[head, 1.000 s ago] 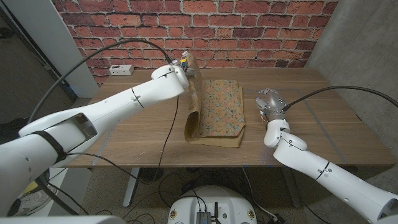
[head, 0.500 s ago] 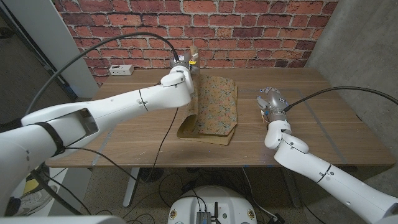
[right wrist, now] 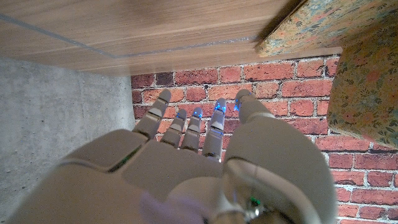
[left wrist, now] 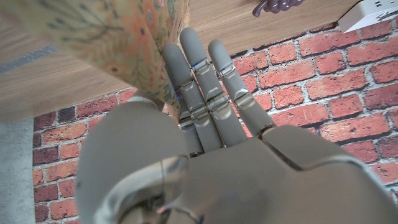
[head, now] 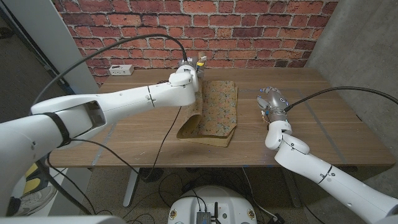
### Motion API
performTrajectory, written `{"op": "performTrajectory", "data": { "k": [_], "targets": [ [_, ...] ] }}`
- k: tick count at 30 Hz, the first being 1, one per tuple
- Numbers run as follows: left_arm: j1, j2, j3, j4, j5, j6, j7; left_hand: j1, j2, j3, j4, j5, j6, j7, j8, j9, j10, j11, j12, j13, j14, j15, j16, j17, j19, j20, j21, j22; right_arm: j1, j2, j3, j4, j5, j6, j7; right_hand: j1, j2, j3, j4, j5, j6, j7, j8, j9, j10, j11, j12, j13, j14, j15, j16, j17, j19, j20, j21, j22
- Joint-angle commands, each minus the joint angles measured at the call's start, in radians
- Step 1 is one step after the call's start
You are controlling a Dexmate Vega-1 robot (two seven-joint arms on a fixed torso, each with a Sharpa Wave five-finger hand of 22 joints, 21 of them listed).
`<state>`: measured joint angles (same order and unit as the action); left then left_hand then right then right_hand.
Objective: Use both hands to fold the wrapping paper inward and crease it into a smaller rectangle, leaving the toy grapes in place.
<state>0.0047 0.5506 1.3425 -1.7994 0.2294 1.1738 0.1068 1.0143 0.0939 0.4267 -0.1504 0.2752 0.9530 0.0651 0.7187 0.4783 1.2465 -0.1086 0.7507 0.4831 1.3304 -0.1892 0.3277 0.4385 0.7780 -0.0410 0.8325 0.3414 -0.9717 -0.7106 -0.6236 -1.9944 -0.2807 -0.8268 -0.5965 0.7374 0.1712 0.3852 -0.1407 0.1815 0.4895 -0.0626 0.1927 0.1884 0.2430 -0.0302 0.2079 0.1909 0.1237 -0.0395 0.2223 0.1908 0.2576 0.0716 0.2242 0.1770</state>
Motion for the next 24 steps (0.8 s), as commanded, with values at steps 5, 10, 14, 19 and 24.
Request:
{"op": "performTrajectory", "data": {
  "k": [5, 10, 14, 19, 24],
  "targets": [
    [0.059, -0.042, -0.051, 0.109, 0.104, -0.237, -0.055, -0.029, 0.003, -0.004, 0.010, -0.026, -0.010, -0.012, -0.016, -0.017, -0.062, -0.025, -0.014, -0.027, -0.057, -0.008, -0.055, -0.020, -0.057, 0.003, 0.022, 0.001, -0.015, 0.006, 0.014, -0.002, -0.004, 0.007, -0.003, 0.009, -0.001, 0.003, 0.001, -0.004, 0.001, -0.005, -0.001, 0.002, 0.007, -0.001, -0.005, 0.003, 0.010, -0.014, 0.005, 0.003, 0.009, 0.003, -0.002, -0.001],
    [0.106, -0.045, -0.104, 0.127, 0.131, -0.345, -0.059, -0.038, 0.001, 0.005, 0.007, -0.046, -0.036, -0.021, -0.041, -0.047, -0.095, -0.027, -0.057, -0.081, -0.122, -0.009, -0.123, -0.085, -0.111, 0.011, 0.037, -0.011, -0.018, 0.007, 0.018, -0.002, -0.004, 0.004, -0.004, 0.008, -0.002, 0.003, 0.002, -0.004, 0.001, -0.005, -0.001, 0.002, 0.007, 0.001, -0.005, 0.003, 0.011, -0.013, 0.005, 0.003, 0.009, 0.004, -0.003, -0.001],
    [0.123, -0.055, -0.135, 0.136, 0.144, -0.388, -0.108, -0.044, -0.001, 0.019, 0.003, -0.057, -0.070, -0.025, -0.070, -0.074, -0.159, -0.033, -0.113, -0.110, -0.220, 0.000, -0.150, -0.137, -0.174, 0.026, 0.036, -0.031, -0.020, 0.005, 0.019, -0.002, -0.004, 0.008, -0.003, 0.007, -0.002, 0.002, 0.002, -0.004, 0.000, -0.005, -0.001, 0.002, 0.007, 0.001, -0.006, 0.003, 0.010, -0.013, 0.005, 0.003, 0.009, 0.005, -0.004, -0.001],
    [0.137, -0.062, -0.175, 0.154, 0.131, -0.451, -0.186, -0.071, -0.008, 0.029, 0.009, -0.069, -0.160, -0.027, -0.132, -0.110, -0.253, -0.035, -0.191, -0.144, -0.321, 0.019, -0.146, -0.193, -0.286, 0.059, 0.005, -0.072, -0.021, 0.004, 0.019, -0.002, -0.004, 0.009, -0.002, 0.007, -0.003, 0.002, 0.002, -0.004, -0.002, -0.005, -0.002, 0.002, 0.005, -0.001, -0.006, 0.003, 0.011, -0.013, 0.005, 0.003, 0.009, 0.005, -0.005, -0.001],
    [0.139, -0.065, -0.208, 0.179, 0.098, -0.525, -0.286, -0.110, -0.024, 0.022, 0.014, -0.081, -0.316, -0.039, -0.250, -0.161, -0.338, -0.032, -0.252, -0.176, -0.406, 0.042, -0.140, -0.224, -0.354, 0.095, -0.026, -0.118, -0.022, 0.007, 0.022, 0.000, -0.003, 0.011, -0.004, 0.007, -0.004, 0.001, 0.001, -0.004, -0.002, -0.004, -0.002, 0.002, 0.005, -0.002, -0.007, 0.003, 0.012, -0.012, 0.004, 0.003, 0.009, 0.005, -0.006, -0.001]
  ]
}}
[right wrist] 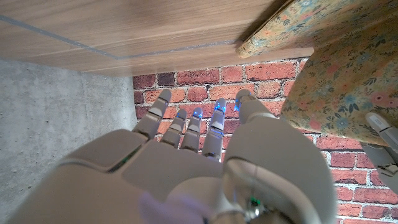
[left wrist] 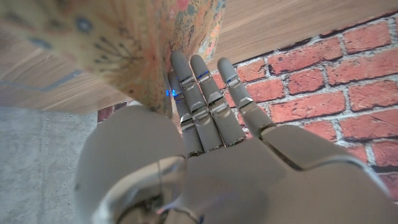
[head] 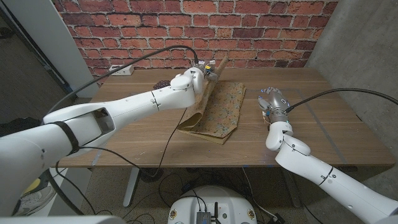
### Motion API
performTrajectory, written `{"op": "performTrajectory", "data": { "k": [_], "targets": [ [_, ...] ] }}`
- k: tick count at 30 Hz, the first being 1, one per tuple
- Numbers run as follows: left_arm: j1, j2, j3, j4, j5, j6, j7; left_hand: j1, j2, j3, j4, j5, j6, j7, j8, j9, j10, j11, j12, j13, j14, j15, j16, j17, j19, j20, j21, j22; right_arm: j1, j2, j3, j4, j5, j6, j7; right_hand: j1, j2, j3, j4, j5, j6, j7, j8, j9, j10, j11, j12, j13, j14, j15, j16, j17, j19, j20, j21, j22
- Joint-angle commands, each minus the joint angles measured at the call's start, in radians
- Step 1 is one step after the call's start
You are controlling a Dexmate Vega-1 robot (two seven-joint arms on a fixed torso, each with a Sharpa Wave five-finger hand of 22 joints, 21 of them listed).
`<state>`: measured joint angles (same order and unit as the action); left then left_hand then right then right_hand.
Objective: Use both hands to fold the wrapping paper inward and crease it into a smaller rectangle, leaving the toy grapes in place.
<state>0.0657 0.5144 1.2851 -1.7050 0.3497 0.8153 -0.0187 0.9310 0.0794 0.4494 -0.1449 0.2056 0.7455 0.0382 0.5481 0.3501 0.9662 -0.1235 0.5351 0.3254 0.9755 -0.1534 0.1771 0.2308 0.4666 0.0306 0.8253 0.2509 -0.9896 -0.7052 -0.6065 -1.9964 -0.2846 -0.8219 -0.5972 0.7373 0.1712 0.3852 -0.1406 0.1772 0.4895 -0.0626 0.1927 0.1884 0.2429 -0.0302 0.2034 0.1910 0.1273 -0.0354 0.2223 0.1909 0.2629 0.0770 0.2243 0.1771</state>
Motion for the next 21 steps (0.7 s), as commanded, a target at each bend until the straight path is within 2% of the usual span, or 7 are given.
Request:
{"op": "performTrajectory", "data": {
  "k": [1, 5, 12, 14, 15, 18, 21],
  "targets": [
    [0.077, -0.029, -0.155, 0.091, -0.029, -0.185, -0.180, -0.032, -0.013, -0.003, 0.008, -0.013, -0.168, -0.026, -0.118, -0.047, -0.078, -0.008, -0.051, -0.025, -0.069, 0.007, 0.014, -0.020, -0.058, 0.035, -0.027, -0.038, -0.002, -0.001, 0.004, 0.002, -0.001, 0.009, -0.002, 0.007, -0.004, 0.001, 0.001, 0.000, -0.002, -0.005, -0.002, 0.002, 0.005, -0.001, -0.002, 0.003, 0.008, -0.016, 0.004, 0.003, 0.004, 0.001, -0.006, -0.001],
    [0.070, -0.027, -0.171, 0.117, -0.056, -0.268, -0.263, -0.077, -0.039, -0.032, 0.017, -0.022, -0.305, -0.050, -0.206, -0.089, -0.154, 0.001, -0.106, -0.041, -0.129, 0.029, 0.018, -0.029, -0.099, 0.064, -0.050, -0.059, 0.002, 0.003, 0.002, 0.005, -0.003, 0.007, -0.002, 0.008, -0.005, 0.001, 0.001, 0.000, -0.002, -0.006, -0.002, 0.002, 0.005, 0.001, -0.002, 0.003, 0.009, -0.016, 0.004, 0.003, 0.005, 0.000, -0.007, -0.001],
    [0.081, -0.032, -0.215, 0.162, -0.092, -0.398, -0.330, -0.157, -0.074, -0.074, 0.037, -0.029, -0.426, -0.077, -0.289, -0.136, -0.275, 0.018, -0.189, -0.059, -0.237, 0.062, 0.010, -0.036, -0.149, 0.085, -0.085, -0.068, 0.006, 0.005, 0.000, 0.009, -0.004, 0.006, 0.000, 0.008, -0.007, 0.000, 0.000, 0.000, -0.003, -0.005, -0.002, 0.002, 0.003, 0.001, -0.003, 0.003, 0.009, -0.016, 0.003, 0.002, 0.006, 0.000, -0.007, -0.001],
    [0.091, -0.035, -0.232, 0.174, -0.105, -0.431, -0.335, -0.190, -0.085, -0.089, 0.043, -0.030, -0.460, -0.083, -0.319, -0.151, -0.346, 0.042, -0.234, -0.067, -0.295, 0.086, 0.009, -0.038, -0.169, 0.107, -0.103, -0.069, 0.006, 0.005, 0.000, 0.010, -0.003, 0.011, 0.001, 0.008, -0.007, 0.000, 0.000, 0.000, -0.003, -0.005, -0.002, 0.002, 0.004, 0.000, -0.003, 0.003, 0.008, -0.016, 0.003, 0.002, 0.006, 0.001, -0.008, -0.001],
    [0.097, -0.036, -0.243, 0.182, -0.117, -0.451, -0.337, -0.208, -0.092, -0.098, 0.045, -0.030, -0.485, -0.085, -0.336, -0.157, -0.384, 0.057, -0.258, -0.072, -0.360, 0.104, 0.000, -0.039, -0.181, 0.114, -0.115, -0.069, 0.007, 0.005, -0.001, 0.011, -0.005, 0.011, 0.001, 0.008, -0.007, 0.000, 0.000, 0.000, -0.002, -0.005, -0.002, 0.002, 0.004, 0.000, -0.003, 0.003, 0.009, -0.016, 0.003, 0.002, 0.006, 0.001, -0.008, -0.001],
    [0.113, -0.044, -0.280, 0.218, -0.166, -0.527, -0.349, -0.239, -0.098, -0.112, 0.050, -0.032, -0.524, -0.095, -0.356, -0.162, -0.474, 0.068, -0.304, -0.080, -0.461, 0.138, -0.002, -0.039, -0.223, 0.135, -0.144, -0.068, 0.010, 0.007, -0.002, 0.013, -0.004, 0.010, 0.003, 0.008, -0.007, 0.000, 0.000, 0.000, -0.002, -0.006, -0.002, 0.002, 0.004, 0.001, -0.003, 0.003, 0.009, -0.016, 0.002, 0.002, 0.005, 0.002, -0.008, -0.001],
    [0.129, -0.056, -0.318, 0.262, -0.227, -0.605, -0.366, -0.281, -0.102, -0.129, 0.062, -0.033, -0.546, -0.096, -0.362, -0.164, -0.549, 0.101, -0.333, -0.087, -0.552, 0.169, -0.002, -0.039, -0.268, 0.149, -0.176, -0.067, 0.014, 0.006, -0.005, 0.016, -0.005, 0.012, 0.006, 0.008, -0.007, -0.001, 0.000, 0.000, -0.003, -0.005, -0.002, 0.002, 0.004, 0.001, -0.003, 0.003, 0.009, -0.016, 0.002, 0.002, 0.006, 0.001, -0.009, -0.001]
  ]
}}
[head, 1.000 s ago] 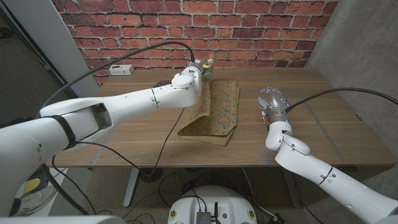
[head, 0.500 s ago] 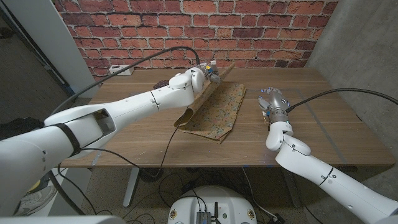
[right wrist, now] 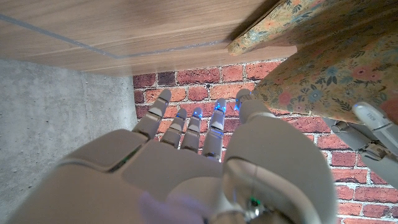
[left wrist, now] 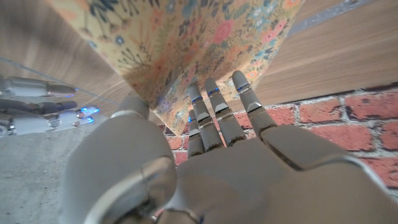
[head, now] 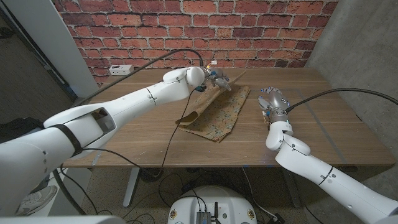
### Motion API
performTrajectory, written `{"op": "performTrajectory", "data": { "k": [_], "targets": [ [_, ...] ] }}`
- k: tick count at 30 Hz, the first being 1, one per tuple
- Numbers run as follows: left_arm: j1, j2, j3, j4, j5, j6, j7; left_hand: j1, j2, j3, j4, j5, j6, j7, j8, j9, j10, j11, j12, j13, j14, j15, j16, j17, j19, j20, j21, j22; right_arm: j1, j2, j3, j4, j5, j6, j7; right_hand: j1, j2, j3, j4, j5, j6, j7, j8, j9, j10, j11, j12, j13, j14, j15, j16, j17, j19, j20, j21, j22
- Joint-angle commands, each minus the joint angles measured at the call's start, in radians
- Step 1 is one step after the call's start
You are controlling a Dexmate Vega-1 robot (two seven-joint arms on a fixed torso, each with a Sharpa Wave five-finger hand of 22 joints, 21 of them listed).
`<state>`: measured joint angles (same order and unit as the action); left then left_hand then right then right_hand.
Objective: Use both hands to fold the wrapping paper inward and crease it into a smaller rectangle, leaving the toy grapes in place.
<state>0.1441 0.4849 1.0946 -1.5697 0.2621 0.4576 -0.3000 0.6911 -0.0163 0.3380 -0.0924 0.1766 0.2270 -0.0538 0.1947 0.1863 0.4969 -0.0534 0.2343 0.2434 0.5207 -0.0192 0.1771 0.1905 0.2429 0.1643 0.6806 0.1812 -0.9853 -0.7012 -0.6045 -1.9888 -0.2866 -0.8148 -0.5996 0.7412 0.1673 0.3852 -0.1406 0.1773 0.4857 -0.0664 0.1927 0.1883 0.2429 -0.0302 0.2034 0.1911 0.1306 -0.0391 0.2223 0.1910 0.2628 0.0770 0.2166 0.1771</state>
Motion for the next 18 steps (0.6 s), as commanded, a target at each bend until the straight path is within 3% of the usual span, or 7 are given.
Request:
{"op": "performTrajectory", "data": {
  "k": [1, 5, 11, 15, 16, 18],
  "targets": [
    [0.056, -0.030, -0.139, 0.142, -0.158, -0.276, -0.089, -0.052, -0.003, -0.020, 0.014, -0.003, -0.038, -0.001, -0.011, -0.001, -0.097, 0.037, -0.037, -0.006, -0.115, 0.040, -0.001, 0.001, -0.060, 0.021, -0.040, 0.003, 0.010, 0.002, -0.007, 0.009, -0.002, 0.008, 0.011, 0.004, -0.004, -0.001, 0.000, 0.000, 0.001, -0.001, -0.002, 0.002, 0.003, 0.001, -0.004, 0.003, 0.006, -0.011, 0.002, 0.002, 0.006, 0.001, -0.001, -0.001],
    [0.069, -0.051, -0.180, 0.207, -0.238, -0.374, -0.120, -0.086, 0.005, -0.030, 0.029, -0.001, -0.050, 0.005, -0.011, -0.001, -0.136, 0.064, -0.042, -0.009, -0.173, 0.071, -0.001, 0.002, -0.095, 0.035, -0.063, 0.003, 0.018, 0.006, -0.012, 0.016, -0.002, 0.010, 0.015, 0.004, -0.004, -0.001, 0.000, 0.000, 0.001, -0.002, -0.002, 0.002, 0.004, 0.000, -0.004, 0.003, 0.005, -0.012, 0.001, 0.002, 0.006, 0.001, -0.002, -0.001],
    [0.095, -0.079, -0.240, 0.289, -0.355, -0.494, -0.160, -0.132, 0.032, -0.037, 0.056, 0.001, -0.017, 0.026, 0.002, -0.001, -0.144, 0.095, -0.034, -0.013, -0.189, 0.090, 0.011, 0.005, -0.095, 0.044, -0.074, 0.005, 0.029, 0.009, -0.016, 0.026, -0.002, 0.025, 0.019, 0.003, -0.003, -0.001, 0.001, 0.000, 0.001, -0.001, -0.002, 0.002, 0.002, -0.001, -0.004, 0.003, 0.006, -0.012, 0.001, 0.003, 0.008, 0.000, -0.002, -0.001],
    [0.123, -0.064, -0.262, 0.278, -0.342, -0.523, -0.098, -0.145, 0.059, -0.030, 0.065, 0.001, 0.020, 0.043, 0.012, -0.001, -0.134, 0.115, -0.026, -0.015, -0.183, 0.088, 0.018, 0.004, -0.087, 0.044, -0.077, 0.005, 0.037, 0.005, -0.019, 0.031, 0.000, 0.044, 0.031, 0.003, -0.003, -0.002, 0.001, 0.000, 0.000, -0.001, -0.002, 0.002, 0.003, 0.000, -0.004, 0.003, 0.006, -0.013, 0.001, 0.003, 0.011, 0.001, -0.002, -0.001],
    [0.135, -0.060, -0.269, 0.272, -0.335, -0.527, -0.071, -0.136, 0.099, -0.010, 0.065, 0.007, 0.033, 0.048, 0.013, -0.001, -0.134, 0.119, -0.024, -0.017, -0.185, 0.090, 0.020, 0.003, -0.083, 0.044, -0.080, 0.006, 0.039, 0.005, -0.019, 0.032, 0.002, 0.049, 0.034, 0.003, -0.002, -0.002, 0.001, 0.000, 0.000, -0.001, -0.002, 0.002, 0.004, 0.000, -0.004, 0.003, 0.006, -0.013, 0.001, 0.003, 0.012, 0.001, -0.001, -0.001],
    [0.153, -0.050, -0.275, 0.262, -0.306, -0.538, -0.020, -0.131, 0.114, -0.001, 0.061, 0.008, 0.053, 0.063, 0.017, -0.001, -0.128, 0.123, -0.021, -0.019, -0.186, 0.093, 0.020, 0.001, -0.079, 0.042, -0.082, 0.006, 0.043, 0.006, -0.018, 0.037, 0.009, 0.063, 0.042, 0.002, -0.002, -0.002, 0.002, 0.000, 0.000, -0.002, -0.002, 0.002, 0.004, 0.001, -0.004, 0.003, 0.006, -0.013, 0.001, 0.003, 0.013, 0.000, -0.001, -0.001]
  ]
}}
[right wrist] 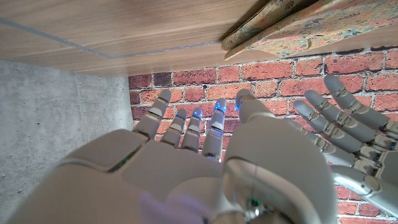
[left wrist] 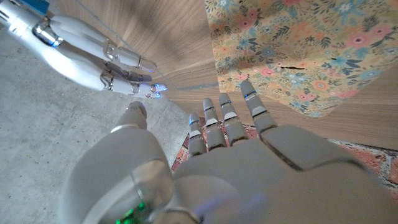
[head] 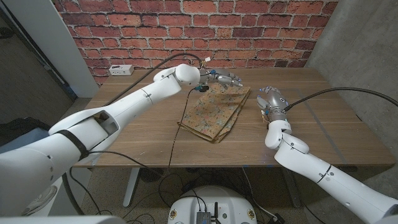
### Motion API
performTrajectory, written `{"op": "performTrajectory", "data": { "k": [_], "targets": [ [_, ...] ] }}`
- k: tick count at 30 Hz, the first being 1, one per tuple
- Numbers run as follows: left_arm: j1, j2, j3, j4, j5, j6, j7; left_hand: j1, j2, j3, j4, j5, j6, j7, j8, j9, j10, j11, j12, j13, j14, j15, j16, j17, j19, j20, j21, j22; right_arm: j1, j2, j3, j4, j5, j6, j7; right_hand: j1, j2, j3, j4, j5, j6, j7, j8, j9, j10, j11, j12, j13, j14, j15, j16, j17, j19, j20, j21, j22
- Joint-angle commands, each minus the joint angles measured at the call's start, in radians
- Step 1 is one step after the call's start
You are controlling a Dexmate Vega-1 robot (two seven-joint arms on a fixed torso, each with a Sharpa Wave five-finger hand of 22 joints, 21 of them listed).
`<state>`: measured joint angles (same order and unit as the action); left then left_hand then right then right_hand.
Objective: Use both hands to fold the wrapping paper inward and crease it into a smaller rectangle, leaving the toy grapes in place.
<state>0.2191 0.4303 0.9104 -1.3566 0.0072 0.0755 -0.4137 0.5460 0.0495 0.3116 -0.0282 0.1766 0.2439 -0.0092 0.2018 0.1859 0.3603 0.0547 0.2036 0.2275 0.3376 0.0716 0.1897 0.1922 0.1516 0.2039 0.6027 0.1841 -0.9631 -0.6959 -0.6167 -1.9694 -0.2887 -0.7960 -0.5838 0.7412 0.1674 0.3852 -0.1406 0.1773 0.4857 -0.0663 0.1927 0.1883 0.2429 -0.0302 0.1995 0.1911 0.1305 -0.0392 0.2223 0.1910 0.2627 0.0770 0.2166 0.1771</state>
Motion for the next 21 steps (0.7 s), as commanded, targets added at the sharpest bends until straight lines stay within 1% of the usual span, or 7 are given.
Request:
{"op": "performTrajectory", "data": {
  "k": [1, 6, 8, 9, 12, 17, 21],
  "targets": [
    [0.089, 0.011, -0.093, 0.040, -0.039, -0.154, 0.117, 0.016, 0.064, 0.034, -0.003, 0.010, 0.047, 0.019, 0.012, -0.001, 0.008, 0.017, 0.010, -0.003, -0.005, 0.003, 0.007, -0.001, 0.009, 0.001, -0.007, 0.003, 0.025, 0.002, -0.007, 0.020, 0.014, 0.047, 0.031, 0.001, -0.001, -0.002, 0.003, 0.000, 0.000, -0.001, -0.002, 0.002, 0.003, 0.002, 0.000, 0.003, 0.006, -0.012, 0.001, 0.004, 0.013, 0.000, -0.001, -0.001],
    [0.123, 0.038, -0.087, -0.003, 0.066, -0.152, 0.231, 0.022, 0.092, 0.057, -0.015, 0.013, 0.057, 0.025, 0.003, -0.001, -0.026, 0.024, 0.000, -0.008, -0.061, 0.002, -0.009, -0.007, -0.021, -0.028, -0.029, 0.001, 0.047, 0.001, -0.016, 0.038, 0.030, 0.088, 0.067, -0.008, 0.003, -0.005, 0.011, -0.001, -0.004, -0.002, -0.004, 0.002, 0.003, 0.007, 0.000, 0.003, 0.012, -0.010, 0.004, 0.006, 0.026, -0.011, 0.002, -0.001],
    [0.129, 0.048, -0.079, -0.028, 0.121, -0.122, 0.271, 0.018, 0.095, 0.063, -0.019, 0.014, 0.044, 0.016, -0.006, -0.001, -0.053, 0.021, -0.007, -0.011, -0.086, -0.005, -0.012, -0.009, -0.038, -0.047, -0.041, 0.000, 0.060, 0.001, -0.023, 0.045, 0.035, 0.097, 0.088, -0.016, 0.006, -0.007, 0.018, -0.001, -0.005, -0.001, -0.004, 0.003, 0.006, 0.011, 0.001, 0.003, 0.023, -0.008, 0.009, 0.008, 0.037, -0.030, 0.005, 0.000],
    [0.128, 0.050, -0.074, -0.033, 0.142, -0.112, 0.280, 0.017, 0.096, 0.065, -0.021, 0.014, 0.042, 0.016, -0.007, -0.001, -0.063, 0.012, -0.009, -0.012, -0.097, -0.006, -0.014, -0.009, -0.044, -0.053, -0.045, 0.000, 0.066, 0.001, -0.027, 0.048, 0.037, 0.102, 0.097, -0.021, 0.008, -0.008, 0.022, -0.001, -0.007, -0.001, -0.004, 0.003, 0.007, 0.012, 0.001, 0.003, 0.030, -0.008, 0.012, 0.010, 0.044, -0.037, 0.007, 0.000],
    [0.123, 0.052, -0.063, -0.041, 0.192, -0.072, 0.300, 0.009, 0.095, 0.069, -0.026, 0.015, 0.025, 0.010, -0.016, -0.001, -0.098, 0.014, -0.015, -0.015, -0.141, -0.007, -0.019, -0.012, -0.068, -0.074, -0.062, -0.002, 0.082, 0.002, -0.038, 0.059, 0.040, 0.115, 0.119, -0.031, 0.013, -0.011, 0.031, -0.002, -0.008, -0.001, -0.004, 0.003, 0.008, 0.013, 0.002, 0.004, 0.035, -0.011, 0.015, 0.013, 0.054, -0.049, 0.009, 0.000],
    [0.100, 0.041, -0.047, -0.011, 0.225, -0.036, 0.287, -0.010, 0.100, 0.073, -0.026, 0.014, -0.026, 0.006, -0.029, -0.001, -0.140, 0.008, -0.019, -0.020, -0.186, -0.003, -0.018, -0.013, -0.093, -0.087, -0.082, -0.003, 0.103, -0.001, -0.048, 0.067, 0.052, 0.133, 0.162, -0.050, 0.015, -0.016, 0.046, -0.002, -0.017, -0.003, -0.006, 0.004, 0.011, 0.018, 0.002, 0.004, 0.034, -0.011, 0.016, 0.017, 0.054, -0.049, 0.007, 0.000],
    [0.091, 0.029, -0.040, 0.023, 0.240, -0.027, 0.298, -0.028, 0.107, 0.073, -0.017, 0.012, -0.051, 0.005, -0.030, -0.001, -0.166, 0.007, -0.020, -0.022, -0.216, -0.005, -0.019, -0.012, -0.105, -0.089, -0.093, -0.002, 0.121, -0.006, -0.060, 0.070, 0.061, 0.136, 0.203, -0.073, 0.007, -0.026, 0.059, -0.003, -0.028, -0.007, -0.008, 0.004, 0.012, 0.021, 0.002, 0.004, 0.024, -0.005, 0.012, 0.019, 0.042, -0.029, 0.000, 0.000]
  ]
}}
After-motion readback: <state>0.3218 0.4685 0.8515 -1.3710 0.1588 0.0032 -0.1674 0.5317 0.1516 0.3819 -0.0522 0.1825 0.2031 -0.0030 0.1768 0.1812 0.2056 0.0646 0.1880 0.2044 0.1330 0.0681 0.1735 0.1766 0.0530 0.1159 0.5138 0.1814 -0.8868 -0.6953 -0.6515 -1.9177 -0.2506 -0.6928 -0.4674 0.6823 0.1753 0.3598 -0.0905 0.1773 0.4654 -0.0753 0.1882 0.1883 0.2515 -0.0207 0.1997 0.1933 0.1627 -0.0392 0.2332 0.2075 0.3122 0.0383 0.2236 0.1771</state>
